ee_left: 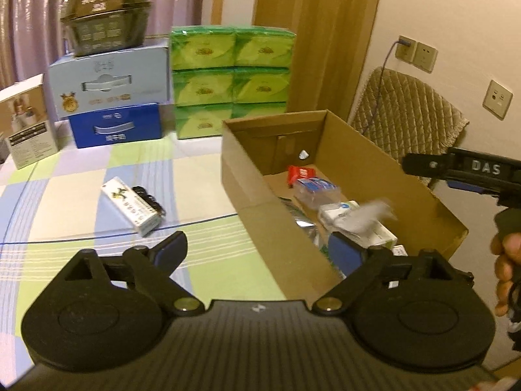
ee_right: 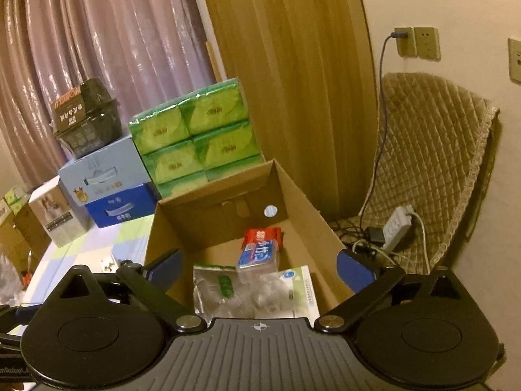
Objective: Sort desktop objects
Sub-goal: 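Open both grippers to drop the night light and packet into the box, then move both tools back toward the white ointment box and black cable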
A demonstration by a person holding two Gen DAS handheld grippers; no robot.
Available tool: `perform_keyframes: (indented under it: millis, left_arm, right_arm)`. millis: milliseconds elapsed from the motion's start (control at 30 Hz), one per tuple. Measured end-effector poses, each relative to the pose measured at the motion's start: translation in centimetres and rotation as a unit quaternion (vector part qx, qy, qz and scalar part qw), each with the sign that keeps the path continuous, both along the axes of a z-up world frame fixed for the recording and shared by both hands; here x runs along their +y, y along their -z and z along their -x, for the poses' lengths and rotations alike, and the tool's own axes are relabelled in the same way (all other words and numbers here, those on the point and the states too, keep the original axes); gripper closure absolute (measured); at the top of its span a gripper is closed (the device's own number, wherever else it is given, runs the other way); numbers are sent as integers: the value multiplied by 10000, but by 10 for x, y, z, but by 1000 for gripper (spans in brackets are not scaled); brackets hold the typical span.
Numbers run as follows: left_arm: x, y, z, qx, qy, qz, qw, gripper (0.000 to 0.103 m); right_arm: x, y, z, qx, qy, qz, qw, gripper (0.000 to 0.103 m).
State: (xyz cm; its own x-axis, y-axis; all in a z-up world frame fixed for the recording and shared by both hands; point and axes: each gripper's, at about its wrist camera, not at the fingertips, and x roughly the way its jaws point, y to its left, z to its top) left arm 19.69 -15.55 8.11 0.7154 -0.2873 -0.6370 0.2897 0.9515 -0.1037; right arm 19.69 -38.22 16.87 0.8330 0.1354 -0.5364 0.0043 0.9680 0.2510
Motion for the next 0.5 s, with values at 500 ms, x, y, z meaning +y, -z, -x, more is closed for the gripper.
perform_keyframes:
  millis: [500]
  left_arm:
    - [52,-4,37,-32,-494,-17,9988,1]
  right_arm:
    - [37,-12,54,-30,-234,-161,9996,2]
